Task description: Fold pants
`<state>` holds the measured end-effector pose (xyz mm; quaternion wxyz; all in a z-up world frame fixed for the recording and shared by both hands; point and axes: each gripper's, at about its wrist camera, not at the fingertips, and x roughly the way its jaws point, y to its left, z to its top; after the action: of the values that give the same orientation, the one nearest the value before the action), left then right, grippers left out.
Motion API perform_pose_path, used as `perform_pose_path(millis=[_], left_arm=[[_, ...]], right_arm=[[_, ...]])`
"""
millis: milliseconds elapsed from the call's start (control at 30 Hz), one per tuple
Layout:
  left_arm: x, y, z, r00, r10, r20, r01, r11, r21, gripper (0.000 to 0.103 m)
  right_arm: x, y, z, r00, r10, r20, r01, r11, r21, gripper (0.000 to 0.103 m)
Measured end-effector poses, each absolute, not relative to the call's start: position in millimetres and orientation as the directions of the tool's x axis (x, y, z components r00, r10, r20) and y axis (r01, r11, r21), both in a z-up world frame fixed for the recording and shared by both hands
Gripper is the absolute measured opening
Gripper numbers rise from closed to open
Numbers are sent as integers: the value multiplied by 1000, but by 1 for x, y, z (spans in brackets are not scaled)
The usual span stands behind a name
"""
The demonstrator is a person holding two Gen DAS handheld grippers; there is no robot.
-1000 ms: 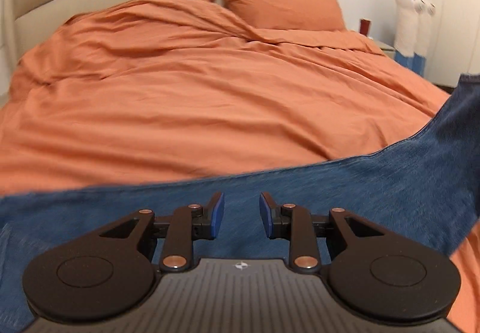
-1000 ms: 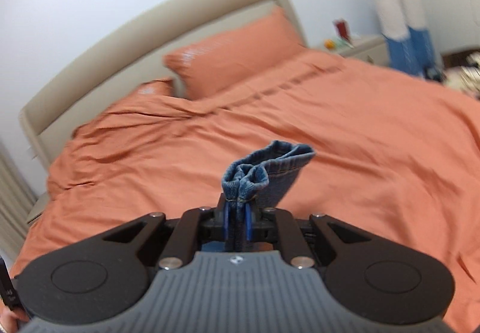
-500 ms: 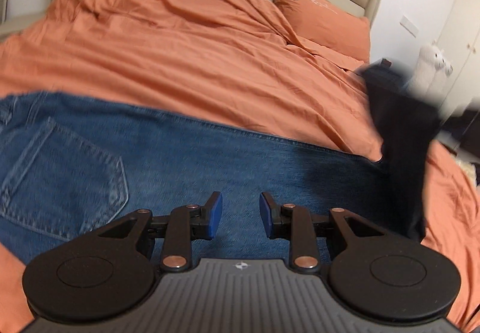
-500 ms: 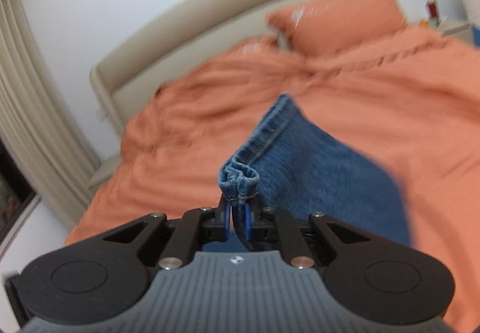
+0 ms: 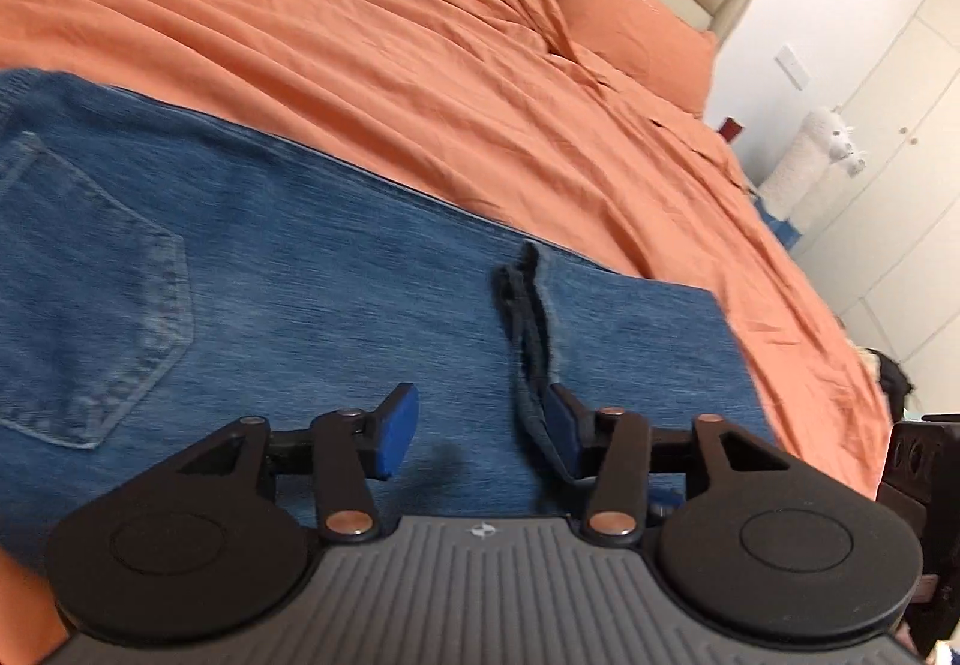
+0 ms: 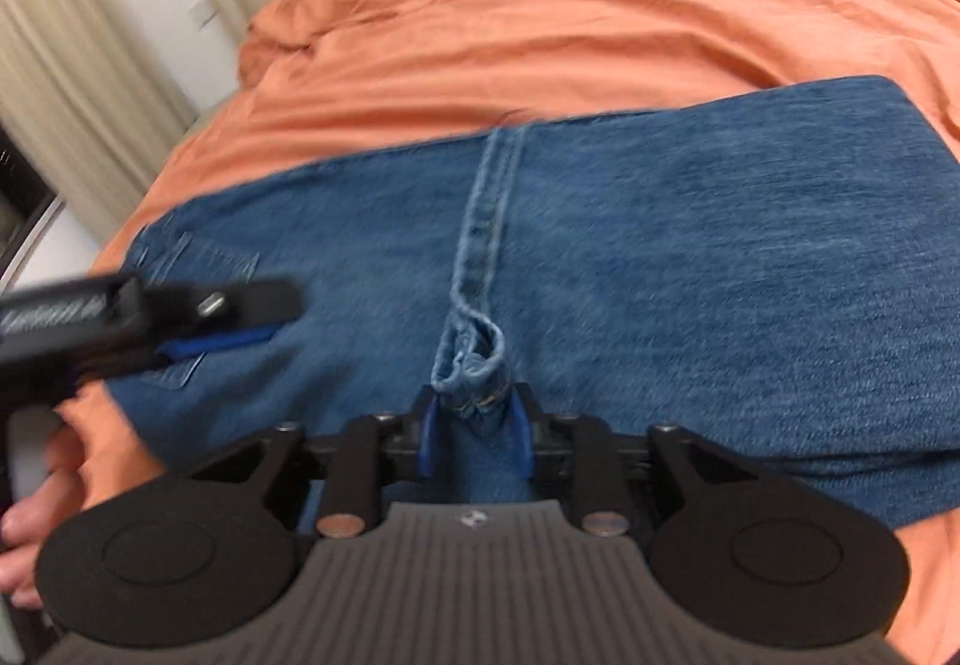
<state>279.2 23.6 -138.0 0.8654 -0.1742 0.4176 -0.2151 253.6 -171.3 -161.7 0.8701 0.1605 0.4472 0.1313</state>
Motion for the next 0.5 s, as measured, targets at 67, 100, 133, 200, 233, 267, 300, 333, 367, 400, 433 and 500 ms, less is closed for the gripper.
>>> perform_pose_path(millis=[67,100,133,200,233,267,300,333,367,400,433,500], left_arm=[[289,18,-145,539,-553,-635,239,824,-514,66],[296,14,-149,529,-565,-633,237,815,-529,67],[303,11,-152,522,-575,-631,229,806,-545,67],[317,6,-160,520,-583,-624,215,796,-565,69],[325,4,-164,517,-588,-622,206,791,-576,69],[334,1,-169,505,-598,-622,199,782,-590,69],[343,-2,-175,489,-608,-626,191,774,-603,69],[351,-5,-181,474,-616,-629,184,768,-614,67],[357,-8,-187,468,-622,-627,176,762,-624,67],[361,-10,-192,467,-631,-620,172,752,-636,67],[365,-11,-196,468,-644,-606,172,738,-652,67],[373,-14,-202,460,-670,-582,175,711,-681,67]], right_arm=[[247,-179,-152,540,399,-741,-110,906,408,25],[246,-186,-146,542,399,-740,-116,907,404,32],[244,-194,-139,561,385,-733,-121,914,387,37],[240,-214,-130,621,327,-713,-111,937,333,39],[238,-226,-127,655,280,-702,-90,951,296,40],[233,-238,-126,683,243,-689,-68,960,271,40],[231,-249,-127,702,217,-679,-46,964,261,40],[229,-260,-130,718,194,-668,-23,966,256,40],[228,-269,-132,732,171,-660,1,968,252,40],[228,-278,-135,741,151,-654,23,968,249,39],[227,-287,-138,745,139,-652,39,967,251,39],[231,-303,-144,749,128,-651,75,958,275,39]])
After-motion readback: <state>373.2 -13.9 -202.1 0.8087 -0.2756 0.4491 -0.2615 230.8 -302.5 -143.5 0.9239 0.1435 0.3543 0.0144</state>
